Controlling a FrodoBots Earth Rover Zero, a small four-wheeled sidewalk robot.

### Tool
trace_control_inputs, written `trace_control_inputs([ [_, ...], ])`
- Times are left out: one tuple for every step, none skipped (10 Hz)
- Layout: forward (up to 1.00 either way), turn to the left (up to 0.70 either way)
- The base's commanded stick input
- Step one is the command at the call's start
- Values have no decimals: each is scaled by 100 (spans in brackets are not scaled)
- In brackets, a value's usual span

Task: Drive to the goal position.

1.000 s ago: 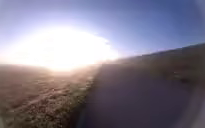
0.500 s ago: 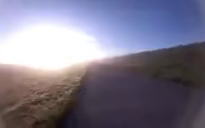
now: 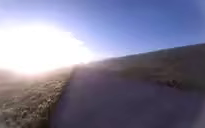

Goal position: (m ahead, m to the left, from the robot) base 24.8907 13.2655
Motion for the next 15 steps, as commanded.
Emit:
trace_control_inputs([
  [100, 0],
  [100, -8],
  [100, -26],
  [100, -40],
  [100, -40],
  [100, -40],
  [100, -40],
  [100, -40],
  [100, -24],
  [100, -6],
  [100, 0],
  [100, 0],
  [100, 0],
  [100, 0],
  [100, 0],
])
